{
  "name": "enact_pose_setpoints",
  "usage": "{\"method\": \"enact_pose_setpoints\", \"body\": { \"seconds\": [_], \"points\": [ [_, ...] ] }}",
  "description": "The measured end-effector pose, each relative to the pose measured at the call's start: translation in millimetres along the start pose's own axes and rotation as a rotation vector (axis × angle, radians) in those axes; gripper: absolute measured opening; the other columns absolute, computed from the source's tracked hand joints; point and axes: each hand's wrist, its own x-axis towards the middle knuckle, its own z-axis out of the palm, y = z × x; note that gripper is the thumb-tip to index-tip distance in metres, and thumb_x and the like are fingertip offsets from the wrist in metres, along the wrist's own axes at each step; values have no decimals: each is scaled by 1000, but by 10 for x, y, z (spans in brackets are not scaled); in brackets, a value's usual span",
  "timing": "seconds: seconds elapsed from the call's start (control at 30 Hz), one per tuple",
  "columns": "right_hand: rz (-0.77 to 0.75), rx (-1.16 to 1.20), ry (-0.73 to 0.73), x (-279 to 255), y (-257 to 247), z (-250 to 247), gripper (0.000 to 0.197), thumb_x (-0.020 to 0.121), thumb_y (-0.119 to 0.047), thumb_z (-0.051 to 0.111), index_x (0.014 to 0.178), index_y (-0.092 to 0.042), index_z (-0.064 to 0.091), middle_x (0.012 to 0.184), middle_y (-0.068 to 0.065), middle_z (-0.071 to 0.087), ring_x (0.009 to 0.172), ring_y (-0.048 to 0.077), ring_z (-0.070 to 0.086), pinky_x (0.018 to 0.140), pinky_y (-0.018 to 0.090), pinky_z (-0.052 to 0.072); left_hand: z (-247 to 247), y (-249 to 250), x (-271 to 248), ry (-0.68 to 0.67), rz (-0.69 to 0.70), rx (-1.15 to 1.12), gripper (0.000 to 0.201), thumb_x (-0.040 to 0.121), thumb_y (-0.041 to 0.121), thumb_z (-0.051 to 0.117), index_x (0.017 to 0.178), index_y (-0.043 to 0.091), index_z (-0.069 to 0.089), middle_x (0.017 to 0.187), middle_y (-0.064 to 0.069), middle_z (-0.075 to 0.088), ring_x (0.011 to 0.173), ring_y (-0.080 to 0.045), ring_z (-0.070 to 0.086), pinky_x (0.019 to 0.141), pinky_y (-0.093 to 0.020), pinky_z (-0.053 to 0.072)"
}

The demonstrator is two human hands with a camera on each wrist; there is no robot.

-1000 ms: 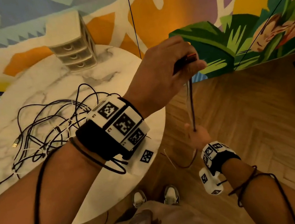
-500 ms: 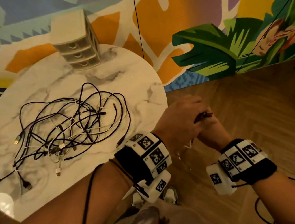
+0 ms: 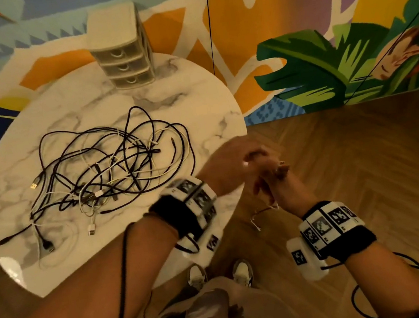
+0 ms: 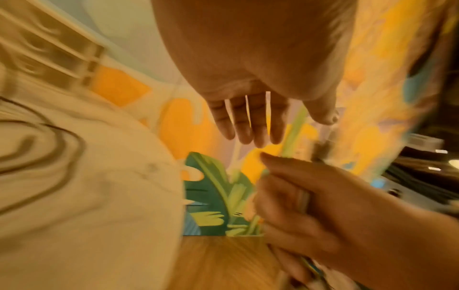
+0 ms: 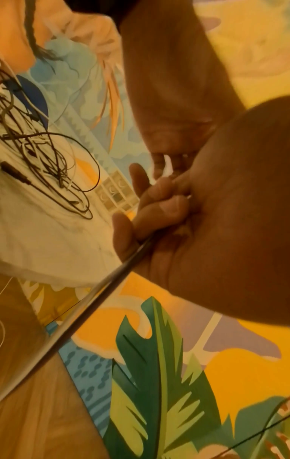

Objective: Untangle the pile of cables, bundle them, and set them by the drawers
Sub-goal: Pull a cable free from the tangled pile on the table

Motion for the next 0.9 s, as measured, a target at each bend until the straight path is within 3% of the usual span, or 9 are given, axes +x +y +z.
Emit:
{"method": "enact_pose_setpoints", "body": {
  "seconds": [0.07, 0.17, 0.3, 0.47, 0.57, 0.67, 0.73, 0.8, 0.9],
  "points": [
    [70, -92, 19, 15, 66, 19, 67, 95, -55, 30, 76, 0, 63, 57, 18, 47, 51, 26, 44, 52, 41, 39, -127, -438, -60, 74, -250, 59, 29, 89, 42, 58, 86, 14, 64, 85, 1, 60, 84, -17, 57, 74, -28, 43],
    [98, -67, 27, 9, 75, 20, 60, 100, -46, 26, 74, -7, 63, 52, 10, 48, 49, 25, 44, 52, 33, 37, -211, -1095, -310, -54, -599, 304, 29, 90, 38, 55, 97, 11, 60, 102, -12, 62, 98, -30, 57, 77, -33, 43],
    [115, -71, 15, 22, 73, 72, 52, 101, -44, 24, 78, -13, 59, 54, 4, 50, 48, 18, 46, 52, 30, 39, -79, -1437, -483, -246, -718, 484, 50, 91, 42, 52, 128, 10, 44, 128, -15, 47, 117, -35, 48, 91, -41, 42],
    [156, -74, 13, 66, 125, 210, 46, 102, -41, 26, 79, -14, 56, 54, 1, 53, 48, 17, 45, 49, 26, 38, 246, -1350, -653, -317, -625, 625, 30, 93, 23, 42, 121, 13, 47, 123, -10, 50, 114, -30, 49, 83, -41, 45],
    [88, -84, 7, 109, 156, 309, 34, 103, -30, 32, 82, -16, 55, 66, 1, 55, 52, 17, 45, 49, 27, 37, 185, -1153, -797, -243, -523, 606, 34, 93, 28, 41, 125, 15, 41, 116, -7, 55, 103, -27, 56, 69, -34, 39],
    [-68, -102, 14, 168, 90, 479, 21, 99, -15, 39, 97, -25, 57, 104, 1, 59, 74, 13, 53, 66, 26, 45, -68, -925, -912, -53, -381, 601, 28, 94, 26, 41, 118, 15, 48, 110, -5, 54, 101, -26, 54, 64, -35, 40],
    [-230, -145, -9, 231, -37, 646, 33, 94, -7, 40, 115, -28, 54, 121, -7, 48, 89, 6, 52, 80, 19, 44, -251, -790, -933, 108, -262, 551, 24, 92, 20, 45, 110, 10, 56, 102, -9, 53, 94, -28, 55, 64, -40, 48],
    [-355, -177, -50, 313, -203, 817, 44, 87, -3, 40, 125, -24, 50, 122, -8, 45, 87, -3, 48, 80, 14, 40, -403, -662, -888, 223, -157, 449, 24, 91, 17, 50, 110, 7, 60, 99, -10, 54, 86, -26, 56, 65, -39, 50],
    [-423, -208, -32, 456, -399, 1010, 32, 91, -15, 44, 121, -18, 54, 115, -1, 50, 85, 5, 49, 79, 21, 41, -652, -513, -831, 381, -160, 255, 22, 90, 20, 57, 110, 12, 61, 97, 0, 56, 79, -12, 53, 68, -27, 45]
  ]
}}
